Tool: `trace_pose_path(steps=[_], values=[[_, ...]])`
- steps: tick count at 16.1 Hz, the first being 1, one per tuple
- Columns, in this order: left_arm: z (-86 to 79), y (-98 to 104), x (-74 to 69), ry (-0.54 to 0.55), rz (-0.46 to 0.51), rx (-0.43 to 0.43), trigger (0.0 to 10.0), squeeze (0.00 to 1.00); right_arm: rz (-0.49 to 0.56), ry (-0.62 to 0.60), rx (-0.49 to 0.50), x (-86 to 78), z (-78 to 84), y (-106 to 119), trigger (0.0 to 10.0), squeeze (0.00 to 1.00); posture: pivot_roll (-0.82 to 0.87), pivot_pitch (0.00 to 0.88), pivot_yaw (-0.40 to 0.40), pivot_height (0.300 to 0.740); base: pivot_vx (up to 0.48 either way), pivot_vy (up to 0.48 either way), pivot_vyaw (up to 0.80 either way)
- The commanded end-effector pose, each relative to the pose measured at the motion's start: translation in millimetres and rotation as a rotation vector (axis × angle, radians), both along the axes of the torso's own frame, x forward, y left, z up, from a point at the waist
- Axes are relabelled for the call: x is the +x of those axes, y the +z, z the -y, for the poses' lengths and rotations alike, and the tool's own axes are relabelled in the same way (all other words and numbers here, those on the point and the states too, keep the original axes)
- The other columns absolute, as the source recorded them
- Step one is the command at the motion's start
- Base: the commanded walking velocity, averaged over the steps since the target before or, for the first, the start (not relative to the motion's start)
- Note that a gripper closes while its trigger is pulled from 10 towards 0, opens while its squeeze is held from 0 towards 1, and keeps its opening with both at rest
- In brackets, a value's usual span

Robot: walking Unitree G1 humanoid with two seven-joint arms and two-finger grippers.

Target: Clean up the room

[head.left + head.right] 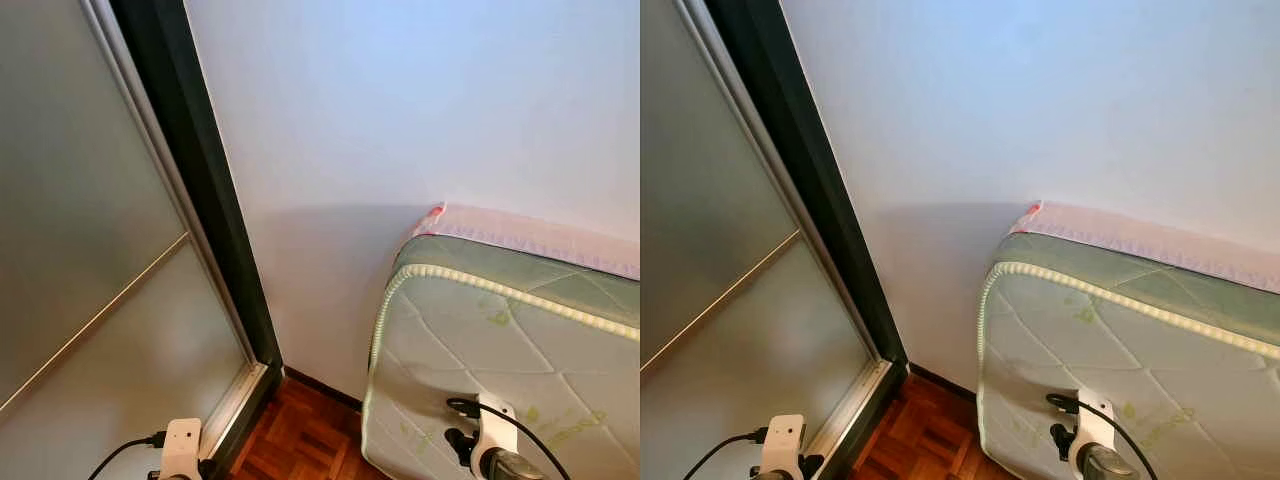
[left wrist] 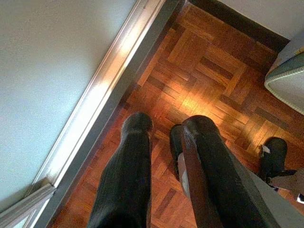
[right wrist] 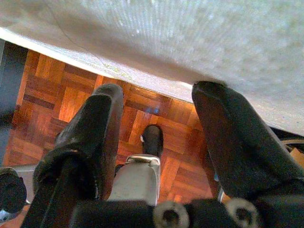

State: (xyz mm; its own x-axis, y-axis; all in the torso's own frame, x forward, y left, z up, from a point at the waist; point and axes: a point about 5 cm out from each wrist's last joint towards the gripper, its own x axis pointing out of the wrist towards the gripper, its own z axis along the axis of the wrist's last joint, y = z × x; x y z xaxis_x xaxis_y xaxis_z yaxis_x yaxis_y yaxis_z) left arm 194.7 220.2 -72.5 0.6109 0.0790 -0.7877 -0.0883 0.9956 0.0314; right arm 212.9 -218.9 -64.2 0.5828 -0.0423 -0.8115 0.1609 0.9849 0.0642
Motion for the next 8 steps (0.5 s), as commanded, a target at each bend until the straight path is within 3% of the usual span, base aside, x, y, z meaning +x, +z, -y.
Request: trace_pose_path(steps=[1, 8], values=[[-2.4, 0.3, -0.2, -0.004, -0.004, 0.008, 10.0, 0.00, 0.095, -0.026, -0.020, 22.3, 8.0, 16.2, 10.0, 0.00, -0.04, 0.000, 0.036, 0.740, 0.000, 0.000, 0.00], [-2.5, 0.0, -1.0, -0.004, -0.006, 0.007, 10.0, 0.00, 0.098, -0.024, -0.018, 21.9, 7.5, 15.9, 10.0, 0.00, -0.04, 0.000, 0.035, 0.740, 0.000, 0.000, 0.00]])
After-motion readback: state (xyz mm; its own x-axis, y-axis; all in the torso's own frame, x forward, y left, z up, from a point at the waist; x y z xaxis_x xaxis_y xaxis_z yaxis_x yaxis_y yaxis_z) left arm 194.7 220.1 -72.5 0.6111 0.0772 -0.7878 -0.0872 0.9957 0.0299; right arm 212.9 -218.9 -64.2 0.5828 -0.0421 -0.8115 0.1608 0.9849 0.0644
